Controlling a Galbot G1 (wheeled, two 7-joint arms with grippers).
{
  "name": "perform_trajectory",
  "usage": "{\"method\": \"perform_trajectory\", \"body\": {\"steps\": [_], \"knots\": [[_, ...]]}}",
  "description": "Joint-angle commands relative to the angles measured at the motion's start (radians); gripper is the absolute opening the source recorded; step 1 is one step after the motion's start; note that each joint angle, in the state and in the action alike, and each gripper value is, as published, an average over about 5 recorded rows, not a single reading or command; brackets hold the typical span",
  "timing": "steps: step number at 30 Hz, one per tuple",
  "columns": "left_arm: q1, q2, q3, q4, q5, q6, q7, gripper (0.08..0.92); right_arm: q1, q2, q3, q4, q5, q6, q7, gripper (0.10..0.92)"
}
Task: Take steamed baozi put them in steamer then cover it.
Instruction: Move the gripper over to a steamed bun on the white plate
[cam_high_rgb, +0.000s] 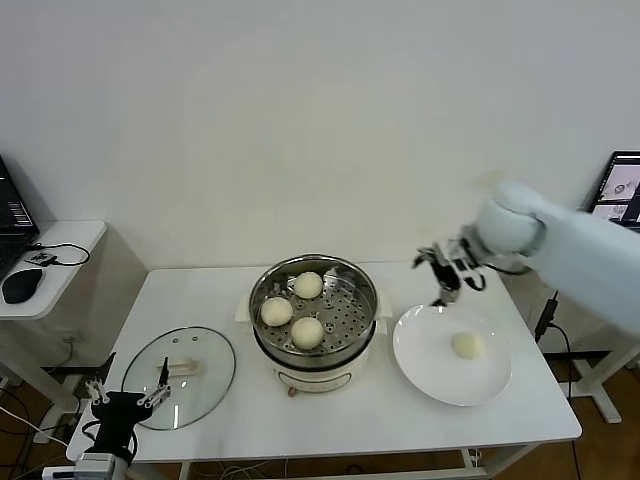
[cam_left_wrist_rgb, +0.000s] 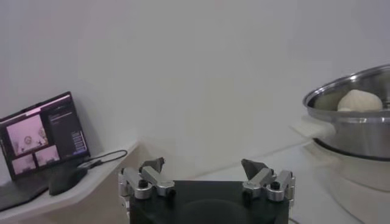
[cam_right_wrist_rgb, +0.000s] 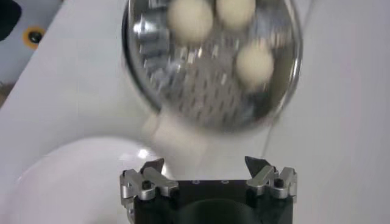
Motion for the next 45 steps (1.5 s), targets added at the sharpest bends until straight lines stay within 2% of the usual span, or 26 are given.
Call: {"method": "perform_trajectory", "body": {"steps": [1,11,33,45], "knots": [[0.0,0.007,0.007,0.004,0.003,0.0,0.0,0.823,-0.375,-0.17,0.297,-0.031,-0.153,0.001,0.005,0.823],[0.01,0.003,-0.001,0.015,0.006,-0.001,0.0,0.823,-0.51,-0.072,0.4,-0.198,-0.246,0.04,0.023,0.823],[0.004,0.004,-0.022,0.039,0.006,0.001,0.002,0.823,-0.517,0.146,0.391,-0.377,-0.304,0.059,0.048,0.82],[-0.005,-0.001,-0.014,0.044,0.006,0.002,0.002,0.823,-0.505,0.164,0.384,-0.401,-0.319,0.054,0.045,0.729]]}}
